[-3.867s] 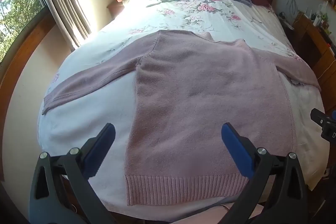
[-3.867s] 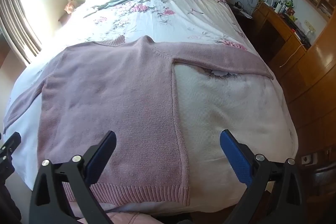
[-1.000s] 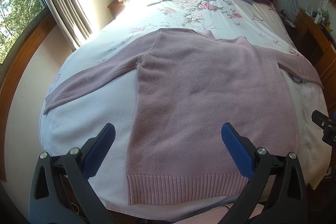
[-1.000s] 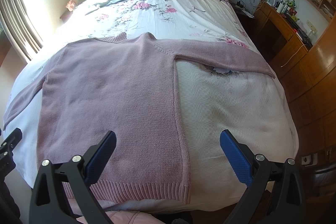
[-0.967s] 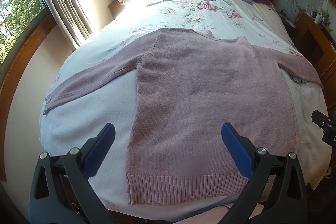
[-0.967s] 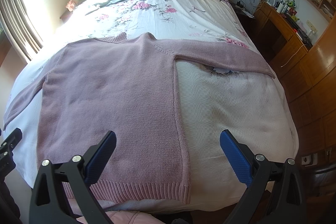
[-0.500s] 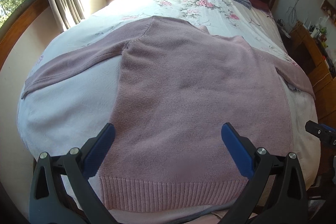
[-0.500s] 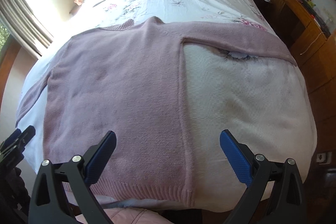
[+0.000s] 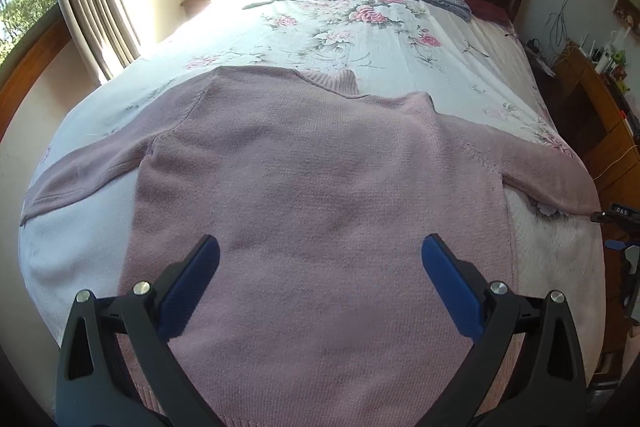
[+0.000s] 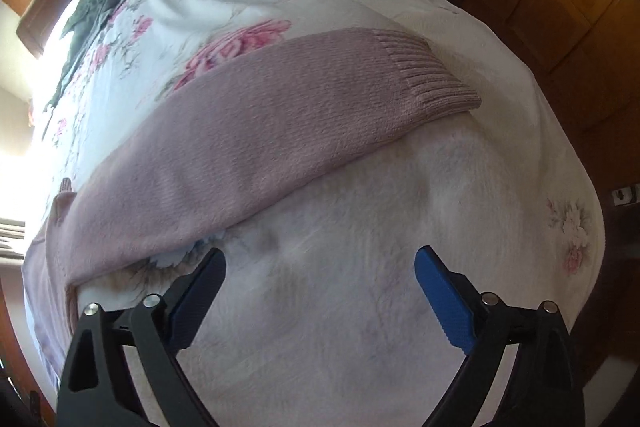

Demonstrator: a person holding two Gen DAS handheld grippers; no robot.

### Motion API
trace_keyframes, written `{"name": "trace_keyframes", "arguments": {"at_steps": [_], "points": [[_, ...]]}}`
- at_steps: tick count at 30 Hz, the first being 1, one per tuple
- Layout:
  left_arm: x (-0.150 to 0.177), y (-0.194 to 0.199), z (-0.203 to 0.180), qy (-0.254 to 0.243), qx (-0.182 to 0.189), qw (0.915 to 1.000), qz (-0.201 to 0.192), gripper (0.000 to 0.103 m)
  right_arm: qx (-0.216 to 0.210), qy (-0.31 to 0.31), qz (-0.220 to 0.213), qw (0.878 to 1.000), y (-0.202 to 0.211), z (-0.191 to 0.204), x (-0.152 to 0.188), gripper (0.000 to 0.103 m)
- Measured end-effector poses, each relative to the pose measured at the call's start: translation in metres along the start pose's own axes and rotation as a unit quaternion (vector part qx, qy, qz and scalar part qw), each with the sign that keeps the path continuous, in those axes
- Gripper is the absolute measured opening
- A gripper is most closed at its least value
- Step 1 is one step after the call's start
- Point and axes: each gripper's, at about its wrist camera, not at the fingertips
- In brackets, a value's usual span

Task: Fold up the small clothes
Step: 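Grasp the cuff of the sweater sleeve with the right gripper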

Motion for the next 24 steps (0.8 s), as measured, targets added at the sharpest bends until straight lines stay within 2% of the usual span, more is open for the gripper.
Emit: {"name": "trace_keyframes", "arguments": {"at_steps": [3,6,9,12,14,15,17,19,24], "points": [[-0.010,-0.009,-0.020,0.003,-0.001,1.0000,0.002,0.100,-0.016,-0.020,0.021,0.999,-0.019,-0.016,-0.028,0.088],[-0.019,-0.018,-0.034,0.002,-0.005,1.0000,0.005,0.100,-0.050,-0.040,0.037,0.997,-0.028,-0.028,-0.048,0.081],[-0.026,-0.023,-0.046,-0.002,-0.011,0.9999,0.006,0.100,-0.061,-0.045,0.036,0.996,-0.032,-0.033,-0.061,0.078],[-0.033,-0.028,-0.057,-0.006,-0.016,0.9998,0.008,0.100,-0.083,-0.060,0.038,0.994,-0.036,-0.039,-0.072,0.068],[-0.038,-0.029,-0.062,-0.009,-0.017,0.9998,0.008,0.100,-0.091,-0.063,0.033,0.993,-0.035,-0.041,-0.077,0.055],[-0.039,-0.030,-0.063,-0.012,-0.018,0.9997,0.007,0.100,-0.092,-0.063,0.031,0.993,-0.035,-0.042,-0.079,0.052],[-0.042,-0.031,-0.067,-0.019,-0.020,0.9996,0.006,0.100,-0.099,-0.064,0.019,0.993,-0.031,-0.043,-0.081,0.033],[-0.042,-0.031,-0.069,-0.024,-0.021,0.9995,0.005,0.100,-0.103,-0.055,0.001,0.993,-0.024,-0.040,-0.084,0.021],[-0.044,-0.038,-0.059,-0.017,-0.023,0.9995,0.009,0.100,-0.130,-0.028,-0.033,0.991,-0.002,-0.018,-0.079,0.009]]}}
Point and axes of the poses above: each gripper's, at about its wrist camera, not at the fingertips, and y roughly against the way its jaws point, z to its left, x to its underside, and after that the axes turned 11 degrees about -y, right-handed
